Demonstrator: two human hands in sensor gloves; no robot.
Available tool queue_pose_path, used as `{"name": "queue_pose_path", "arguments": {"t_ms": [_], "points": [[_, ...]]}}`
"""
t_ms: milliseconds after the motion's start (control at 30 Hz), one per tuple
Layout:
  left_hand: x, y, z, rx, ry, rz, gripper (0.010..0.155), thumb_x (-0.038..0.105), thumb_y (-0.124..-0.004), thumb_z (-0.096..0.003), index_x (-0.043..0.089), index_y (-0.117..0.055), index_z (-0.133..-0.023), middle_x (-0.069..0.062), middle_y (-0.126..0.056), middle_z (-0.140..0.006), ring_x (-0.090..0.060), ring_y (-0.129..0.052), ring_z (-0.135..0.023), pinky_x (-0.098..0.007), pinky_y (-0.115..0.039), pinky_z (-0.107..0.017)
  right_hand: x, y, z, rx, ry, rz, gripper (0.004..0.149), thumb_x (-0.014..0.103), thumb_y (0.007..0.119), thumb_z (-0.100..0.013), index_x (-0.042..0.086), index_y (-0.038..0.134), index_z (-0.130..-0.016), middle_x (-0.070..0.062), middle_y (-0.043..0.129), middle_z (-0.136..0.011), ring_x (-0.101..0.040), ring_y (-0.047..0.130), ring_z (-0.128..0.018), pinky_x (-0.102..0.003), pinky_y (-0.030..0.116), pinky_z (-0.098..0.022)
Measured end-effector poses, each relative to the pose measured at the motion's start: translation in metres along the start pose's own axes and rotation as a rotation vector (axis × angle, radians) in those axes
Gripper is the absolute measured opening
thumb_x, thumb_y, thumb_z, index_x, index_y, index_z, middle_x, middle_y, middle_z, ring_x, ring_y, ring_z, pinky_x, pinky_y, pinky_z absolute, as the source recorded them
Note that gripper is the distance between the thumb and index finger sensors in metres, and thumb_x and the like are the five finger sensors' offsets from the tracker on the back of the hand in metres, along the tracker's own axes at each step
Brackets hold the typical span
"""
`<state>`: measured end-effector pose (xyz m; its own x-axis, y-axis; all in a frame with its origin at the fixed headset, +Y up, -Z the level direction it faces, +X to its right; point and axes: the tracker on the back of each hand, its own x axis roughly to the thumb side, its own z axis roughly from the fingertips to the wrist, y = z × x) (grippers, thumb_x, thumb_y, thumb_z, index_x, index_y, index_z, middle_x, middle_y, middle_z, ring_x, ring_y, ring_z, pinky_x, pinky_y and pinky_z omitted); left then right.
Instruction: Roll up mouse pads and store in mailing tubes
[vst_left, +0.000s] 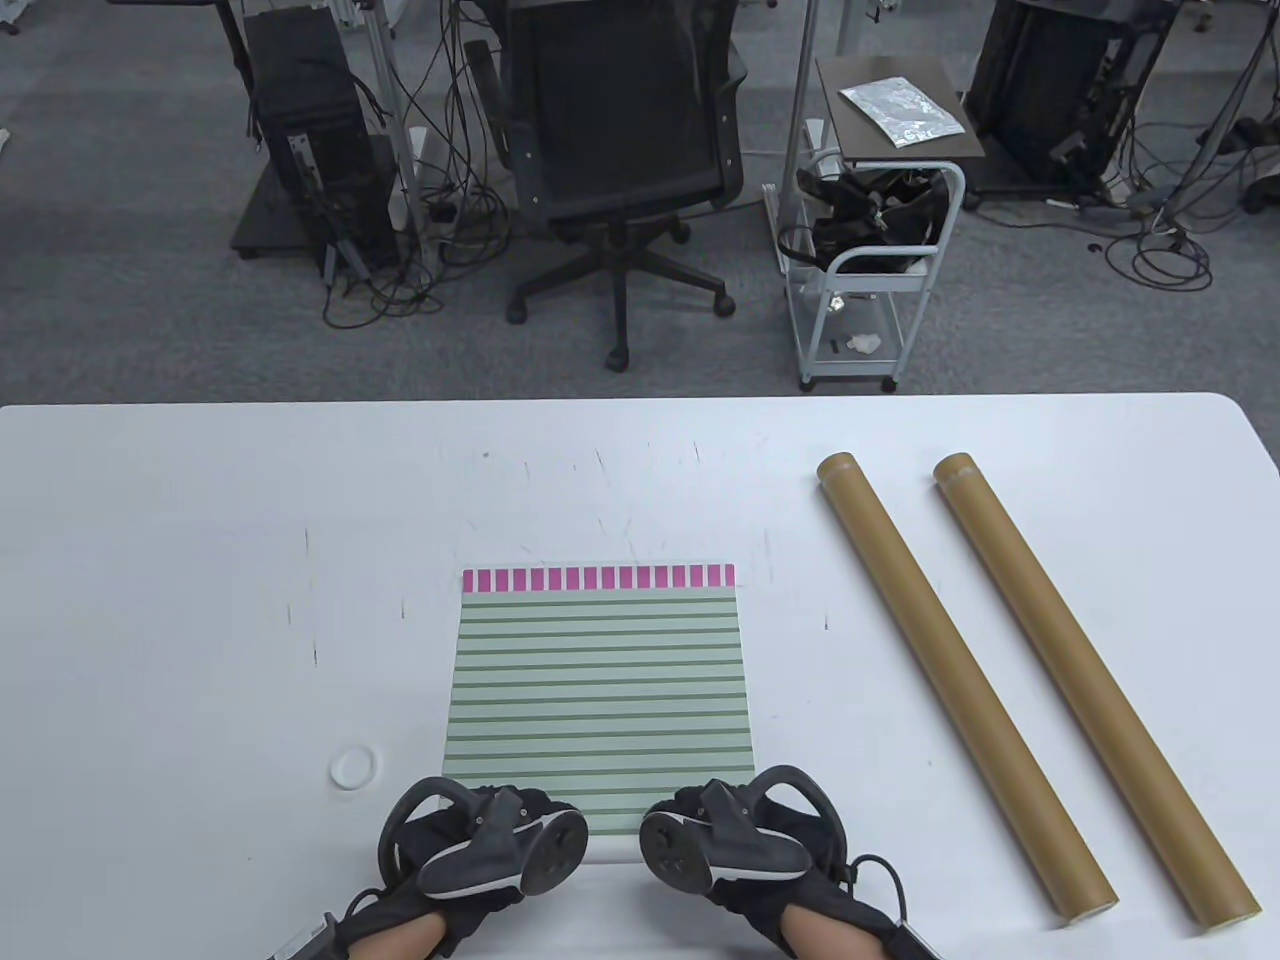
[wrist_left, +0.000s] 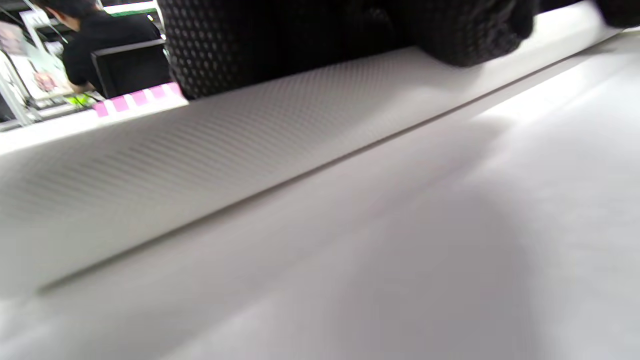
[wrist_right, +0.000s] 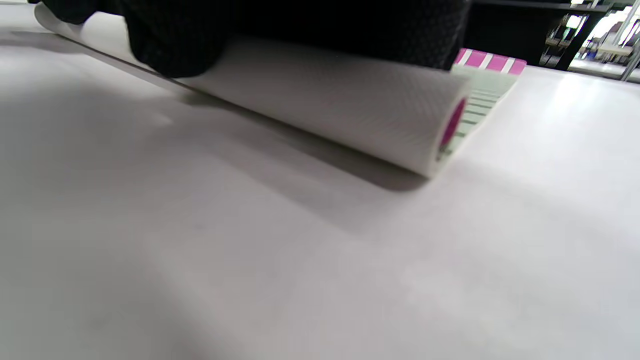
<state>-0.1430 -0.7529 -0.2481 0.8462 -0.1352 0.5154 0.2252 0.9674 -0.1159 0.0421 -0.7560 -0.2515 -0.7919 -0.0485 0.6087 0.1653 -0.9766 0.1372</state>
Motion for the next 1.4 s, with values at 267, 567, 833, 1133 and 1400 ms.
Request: {"name": "queue_pose_path", "arguments": {"t_ms": [267,567,833,1133,1400], "points": [[0.016,0.001,0.010,0.067,-0.062,-0.165,0.044,0.040,-0.075,-0.0413,0.046,-0.069,-0.084,0.013,-0.083,-0.085,-0.014,-0.102,-0.064,-0.022,-0.093,-0.043,-0.003,0.000,-0.002,-0.006,0.014,-0.039,0.046,0.032,0.069,-0.046,0.024,0.072,-0.092,-0.003,0.084,-0.081,-0.022,0.091,-0.062,-0.038,0.081,-0.051],[0.024,0.001,0.011,0.112,-0.043,-0.225,0.051,0.049,-0.082,-0.0341,0.040,-0.075,-0.084,0.013,-0.090,-0.078,-0.011,-0.102,-0.063,-0.022,-0.090,-0.046,-0.003,0.002,0.000,-0.012,0.024,-0.043,0.046,0.031,0.067,-0.047,0.025,0.070,-0.092,-0.003,0.083,-0.082,-0.022,0.089,-0.063,-0.038,0.080,-0.052],[0.016,0.002,0.008,0.092,-0.039,-0.155,0.049,0.047,-0.080,-0.0355,0.040,-0.077,-0.084,0.013,-0.091,-0.078,-0.011,-0.102,-0.064,-0.023,-0.090,-0.047,0.003,-0.027,0.019,-0.257,0.012,0.051,0.043,0.036,0.075,-0.045,0.030,0.073,-0.088,0.001,0.084,-0.082,-0.020,0.089,-0.065,-0.037,0.079,-0.053],[0.013,0.001,0.006,0.067,-0.029,-0.126,0.048,0.044,-0.074,-0.0392,0.038,-0.075,-0.087,0.012,-0.090,-0.080,-0.013,-0.100,-0.065,-0.022,-0.089,-0.047,0.009,-0.003,0.007,-0.149,0.008,0.047,0.043,0.035,0.078,-0.044,0.029,0.072,-0.086,0.000,0.083,-0.079,-0.018,0.088,-0.061,-0.036,0.080,-0.051],[0.008,-0.003,0.004,0.068,0.006,-0.108,0.047,0.040,-0.066,-0.0423,0.039,-0.071,-0.089,0.012,-0.087,-0.083,-0.012,-0.098,-0.069,-0.022,-0.087,-0.051,0.004,0.002,0.003,-0.101,0.021,0.005,0.052,0.043,0.076,-0.044,0.026,0.068,-0.093,-0.004,0.080,-0.088,-0.024,0.085,-0.069,-0.040,0.077,-0.056]]}}
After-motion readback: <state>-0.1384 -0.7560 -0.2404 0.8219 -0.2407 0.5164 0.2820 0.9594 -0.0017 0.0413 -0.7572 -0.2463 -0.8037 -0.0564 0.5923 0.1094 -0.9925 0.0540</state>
